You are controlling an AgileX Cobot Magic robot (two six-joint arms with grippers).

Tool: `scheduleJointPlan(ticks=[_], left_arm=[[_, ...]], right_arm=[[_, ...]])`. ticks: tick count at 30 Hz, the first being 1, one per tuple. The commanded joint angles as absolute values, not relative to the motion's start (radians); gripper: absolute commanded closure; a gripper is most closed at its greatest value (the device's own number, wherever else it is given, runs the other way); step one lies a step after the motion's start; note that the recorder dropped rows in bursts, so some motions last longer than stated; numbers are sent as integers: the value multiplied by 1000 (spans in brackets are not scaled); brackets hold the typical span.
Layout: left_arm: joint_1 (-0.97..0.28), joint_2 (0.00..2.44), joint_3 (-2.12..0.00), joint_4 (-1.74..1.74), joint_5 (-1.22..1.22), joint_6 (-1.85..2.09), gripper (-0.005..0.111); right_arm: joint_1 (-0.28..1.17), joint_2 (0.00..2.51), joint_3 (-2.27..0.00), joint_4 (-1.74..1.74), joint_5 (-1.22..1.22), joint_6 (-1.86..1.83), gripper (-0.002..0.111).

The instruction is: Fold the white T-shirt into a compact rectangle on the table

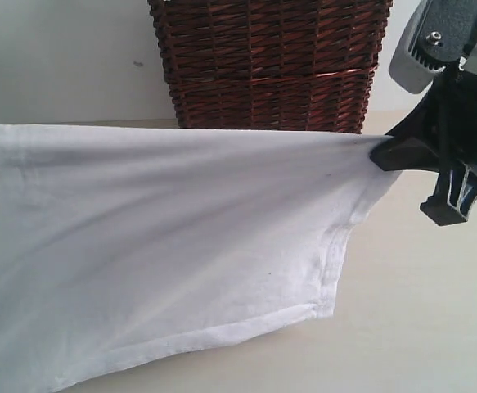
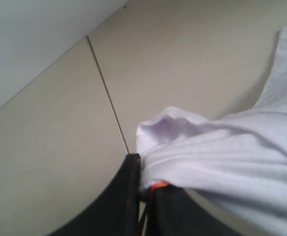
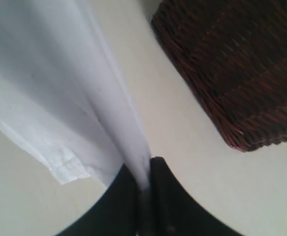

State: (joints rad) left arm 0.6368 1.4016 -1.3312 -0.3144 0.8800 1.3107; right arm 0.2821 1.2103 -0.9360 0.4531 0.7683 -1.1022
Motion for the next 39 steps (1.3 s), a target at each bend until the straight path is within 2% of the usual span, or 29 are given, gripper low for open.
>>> scheduleJointPlan(ticks=[1, 6, 11, 16, 23, 31, 39], left_arm=[[688, 1379, -1364, -350, 686, 1279, 107], [688, 1409, -1364, -328, 694, 1338, 107], [692, 1451, -1364, -264, 672, 1338, 107], [809, 1467, -1364, -249, 656, 1355, 107], [926, 1467, -1415, -255, 676, 1356, 107], [942, 1476, -1452, -330, 661, 1389, 107], [1037, 1476, -1504, -383, 663, 1386, 107]], right_arm=[[267, 1209, -945, 611, 783, -1257, 108], [303, 1247, -945, 613, 783, -1262, 108], [436, 1331, -945, 612, 709, -1251, 108], [533, 1434, -983, 631, 648, -1251, 108], [535, 1491, -1066, 648, 649, -1258, 108], [535, 1491, -1066, 659, 625, -1255, 108], [535, 1491, -1066, 683, 610, -1255, 108]])
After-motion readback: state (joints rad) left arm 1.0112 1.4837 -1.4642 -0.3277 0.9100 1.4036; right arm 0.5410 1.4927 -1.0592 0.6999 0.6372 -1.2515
